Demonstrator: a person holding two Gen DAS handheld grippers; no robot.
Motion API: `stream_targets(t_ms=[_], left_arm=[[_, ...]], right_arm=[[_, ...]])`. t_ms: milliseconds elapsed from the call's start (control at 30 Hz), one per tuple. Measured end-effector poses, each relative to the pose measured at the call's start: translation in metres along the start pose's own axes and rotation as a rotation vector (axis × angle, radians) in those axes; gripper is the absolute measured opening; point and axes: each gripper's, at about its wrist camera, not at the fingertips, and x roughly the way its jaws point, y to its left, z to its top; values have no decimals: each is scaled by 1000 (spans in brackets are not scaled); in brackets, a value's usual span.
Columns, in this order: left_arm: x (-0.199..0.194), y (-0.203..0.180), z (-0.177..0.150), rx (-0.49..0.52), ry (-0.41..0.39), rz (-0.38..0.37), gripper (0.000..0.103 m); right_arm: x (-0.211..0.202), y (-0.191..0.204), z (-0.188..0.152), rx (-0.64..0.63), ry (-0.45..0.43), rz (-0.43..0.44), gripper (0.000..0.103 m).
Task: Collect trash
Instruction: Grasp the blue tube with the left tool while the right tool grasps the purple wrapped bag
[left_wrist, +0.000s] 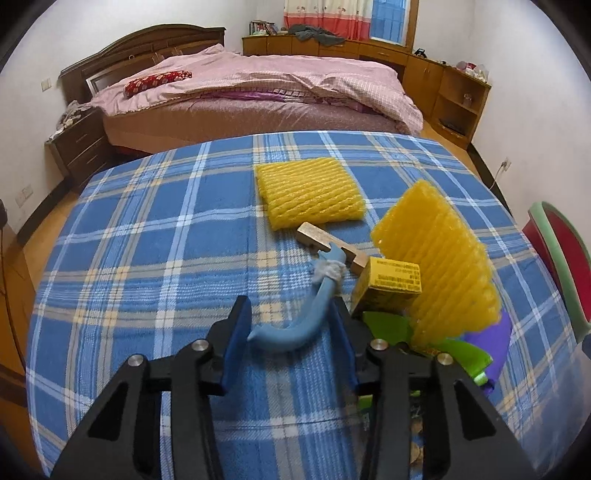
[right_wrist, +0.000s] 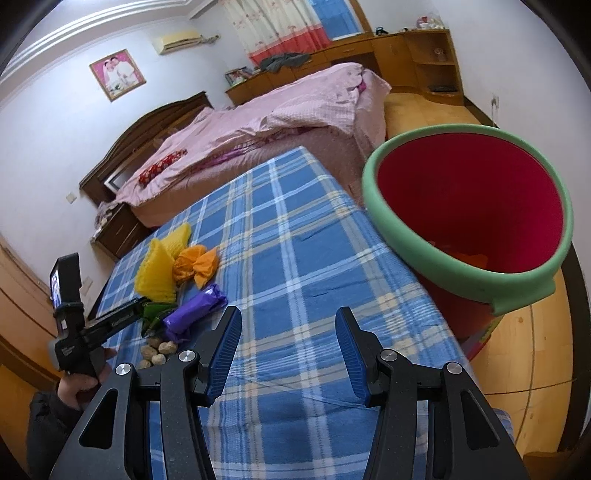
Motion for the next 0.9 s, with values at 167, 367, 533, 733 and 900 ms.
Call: stream_targets(t_ms=[167,367,533,733,900], left_arm=[[-7,11,-5,-53,-1,-43,43],[-28,28,-16,-145,-31,-75,43],[-48,43,-28,-217,-63,-89,43],[-54,54,-38,-269,-67,-100,43],[-55,57,-42,-278,-65,-101,43]], right_arm=[[7,9,0,-18,24,11,54],[18,19,0,-44,52,29,54],[31,31,0,-83,88,47,54],[50,49,1,-163,130,58,62],[72,65,-1,-227,177,80,69]])
